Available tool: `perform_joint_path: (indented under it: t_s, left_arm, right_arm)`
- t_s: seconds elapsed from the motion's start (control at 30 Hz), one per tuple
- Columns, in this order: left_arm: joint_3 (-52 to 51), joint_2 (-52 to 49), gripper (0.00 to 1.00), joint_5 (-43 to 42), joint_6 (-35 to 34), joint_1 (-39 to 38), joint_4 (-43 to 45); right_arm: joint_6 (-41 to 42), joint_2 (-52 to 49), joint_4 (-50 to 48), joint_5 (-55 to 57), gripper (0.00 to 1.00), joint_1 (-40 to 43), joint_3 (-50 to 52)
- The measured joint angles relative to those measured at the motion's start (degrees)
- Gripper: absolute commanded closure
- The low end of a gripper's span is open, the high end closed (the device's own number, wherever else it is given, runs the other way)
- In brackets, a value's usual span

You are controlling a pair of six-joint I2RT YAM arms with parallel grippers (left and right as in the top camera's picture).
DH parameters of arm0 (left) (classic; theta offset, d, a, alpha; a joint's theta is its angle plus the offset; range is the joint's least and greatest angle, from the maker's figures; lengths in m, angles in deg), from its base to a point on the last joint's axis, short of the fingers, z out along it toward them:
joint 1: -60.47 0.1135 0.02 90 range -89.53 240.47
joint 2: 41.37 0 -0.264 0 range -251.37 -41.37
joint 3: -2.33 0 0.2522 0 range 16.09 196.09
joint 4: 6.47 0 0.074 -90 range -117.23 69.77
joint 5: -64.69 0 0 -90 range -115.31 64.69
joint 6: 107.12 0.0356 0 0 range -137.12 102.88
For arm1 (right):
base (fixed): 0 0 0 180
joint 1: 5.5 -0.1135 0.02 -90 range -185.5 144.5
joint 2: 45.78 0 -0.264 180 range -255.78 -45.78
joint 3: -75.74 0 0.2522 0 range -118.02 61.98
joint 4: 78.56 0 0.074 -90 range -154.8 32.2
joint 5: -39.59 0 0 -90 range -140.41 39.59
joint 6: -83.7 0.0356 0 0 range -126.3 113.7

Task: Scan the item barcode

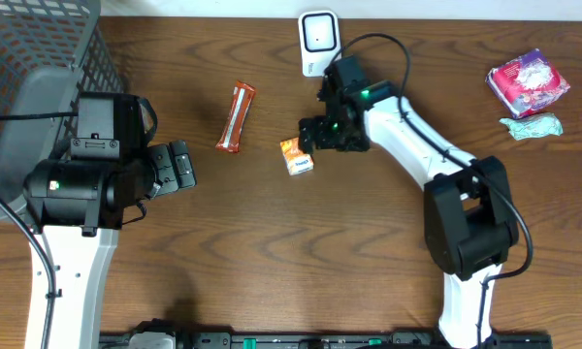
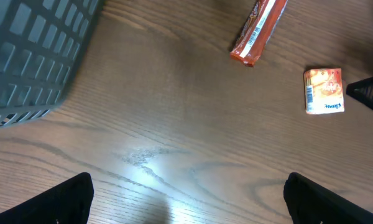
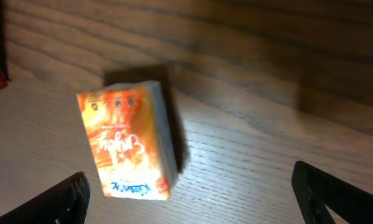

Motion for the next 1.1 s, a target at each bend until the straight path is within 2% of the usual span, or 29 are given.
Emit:
perform_joint_path:
  t_s: [0.47, 1.1]
  left_arm:
    - [0.0, 0.0, 0.02, 0.0, 0.0, 0.0, 0.0]
    - [0.0, 0.0, 0.02, 0.0, 0.0, 0.0, 0.0]
  right_arm:
    - [0.0, 0.0, -0.1, 6.9, 0.01, -4.2, 0.0]
    - [0.0, 0.0, -0.4, 8.1, 0.01, -4.2, 0.0]
